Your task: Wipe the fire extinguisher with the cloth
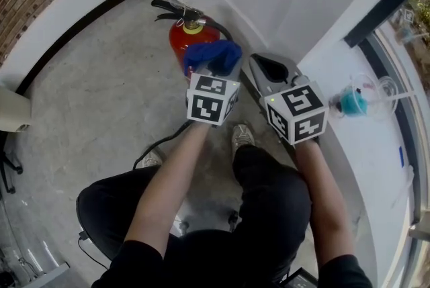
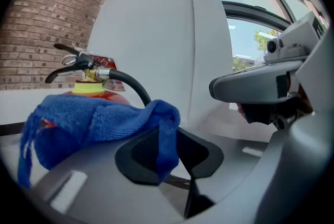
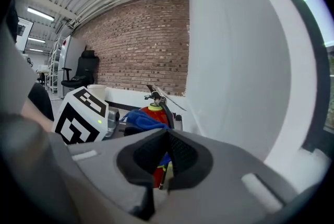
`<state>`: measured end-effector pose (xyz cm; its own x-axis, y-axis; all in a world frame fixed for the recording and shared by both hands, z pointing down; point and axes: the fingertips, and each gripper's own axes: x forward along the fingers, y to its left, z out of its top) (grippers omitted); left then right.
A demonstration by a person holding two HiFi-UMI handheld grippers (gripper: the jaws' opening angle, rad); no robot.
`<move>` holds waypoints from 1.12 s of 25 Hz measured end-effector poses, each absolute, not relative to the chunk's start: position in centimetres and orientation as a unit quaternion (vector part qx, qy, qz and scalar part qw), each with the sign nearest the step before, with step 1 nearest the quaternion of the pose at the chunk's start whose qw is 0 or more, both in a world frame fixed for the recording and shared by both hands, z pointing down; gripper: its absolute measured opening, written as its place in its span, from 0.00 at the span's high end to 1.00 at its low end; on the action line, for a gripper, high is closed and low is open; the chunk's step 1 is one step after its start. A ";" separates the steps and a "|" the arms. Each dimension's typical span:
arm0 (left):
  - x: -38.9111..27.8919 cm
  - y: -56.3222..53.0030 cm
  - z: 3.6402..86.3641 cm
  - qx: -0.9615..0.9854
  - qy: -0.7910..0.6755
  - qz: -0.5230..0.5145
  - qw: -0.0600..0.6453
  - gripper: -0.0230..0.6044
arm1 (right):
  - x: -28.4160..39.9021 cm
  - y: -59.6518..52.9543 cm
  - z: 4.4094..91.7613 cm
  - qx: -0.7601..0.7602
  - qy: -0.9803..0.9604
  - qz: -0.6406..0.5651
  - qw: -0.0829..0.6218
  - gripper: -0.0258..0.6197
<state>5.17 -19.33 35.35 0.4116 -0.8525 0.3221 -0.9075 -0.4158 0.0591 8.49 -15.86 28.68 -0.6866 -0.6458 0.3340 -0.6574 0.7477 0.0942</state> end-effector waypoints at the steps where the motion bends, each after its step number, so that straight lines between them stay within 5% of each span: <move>1: 5.0 -19.4 35.4 0.830 -0.534 0.121 0.106 0.82 | 8.6 -16.0 28.7 0.356 -0.917 0.018 0.176 0.96; 28: -10.1 -16.5 37.4 0.768 -0.620 0.123 0.102 0.82 | 3.1 -15.9 30.1 0.312 -0.926 -0.003 0.211 0.96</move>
